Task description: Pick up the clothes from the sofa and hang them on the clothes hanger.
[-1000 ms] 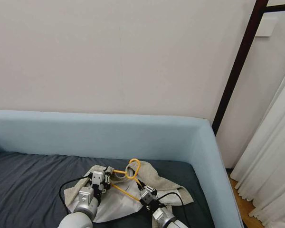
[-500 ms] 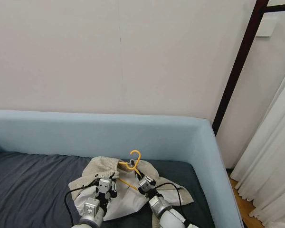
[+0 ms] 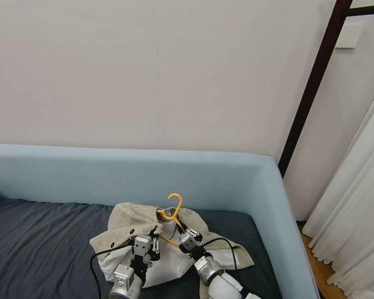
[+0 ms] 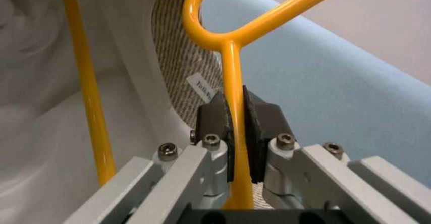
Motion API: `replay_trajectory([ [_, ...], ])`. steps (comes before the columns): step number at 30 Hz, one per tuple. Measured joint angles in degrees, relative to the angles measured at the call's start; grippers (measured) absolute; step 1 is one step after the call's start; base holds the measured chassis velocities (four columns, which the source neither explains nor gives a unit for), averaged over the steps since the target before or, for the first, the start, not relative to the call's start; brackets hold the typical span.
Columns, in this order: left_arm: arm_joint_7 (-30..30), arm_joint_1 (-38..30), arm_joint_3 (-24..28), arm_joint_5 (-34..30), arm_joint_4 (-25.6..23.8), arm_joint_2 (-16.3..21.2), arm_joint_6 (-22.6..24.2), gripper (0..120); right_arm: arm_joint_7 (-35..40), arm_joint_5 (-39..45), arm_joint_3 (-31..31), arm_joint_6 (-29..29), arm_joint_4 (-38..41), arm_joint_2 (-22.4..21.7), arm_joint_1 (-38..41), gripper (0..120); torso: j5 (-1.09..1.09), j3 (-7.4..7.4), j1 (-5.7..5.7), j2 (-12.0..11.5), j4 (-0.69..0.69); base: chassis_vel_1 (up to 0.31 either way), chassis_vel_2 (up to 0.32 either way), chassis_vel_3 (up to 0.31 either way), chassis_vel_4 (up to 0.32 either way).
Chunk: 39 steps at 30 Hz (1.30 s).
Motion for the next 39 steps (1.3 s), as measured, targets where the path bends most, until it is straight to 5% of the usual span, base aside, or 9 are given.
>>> replay_trajectory([
  [10,0.1,0.0,-1.4,-1.4,1.7,0.4,-0.4,1,0.2,0.9,0.9,1.0,1.6,0.0,-1.2,4,0.0,0.0,0.0,0.0,0.01,0.0,0.0,0.0,0.0],
  [25,0.8,2.5,-2.7,1.3,1.4,2.5,-0.9,51,-0.6,-1.3,3.6,8.3,3.2,0.1,-4.2,4,-0.01,0.0,0.0,0.0,-0.01,0.0,0.0,0.0,0.0],
  [30,3.6,5.5,-6.3,2.3,-1.0,5.3,-4.5,67,-1.2,-2.4,4.2,10.2,1.7,1.0,-4.6,4,0.0,0.0,0.0,0.0,0.0,0.0,0.0,0.0,0.0],
  [39,15.5,9.6,-14.4,1.8,-3.9,13.5,-18.9,99,-1.3,-3.3,5.0,11.1,1.0,0.9,-4.5,4,-0.01,0.0,0.0,0.0,0.01,0.0,0.0,0.0,0.0],
])
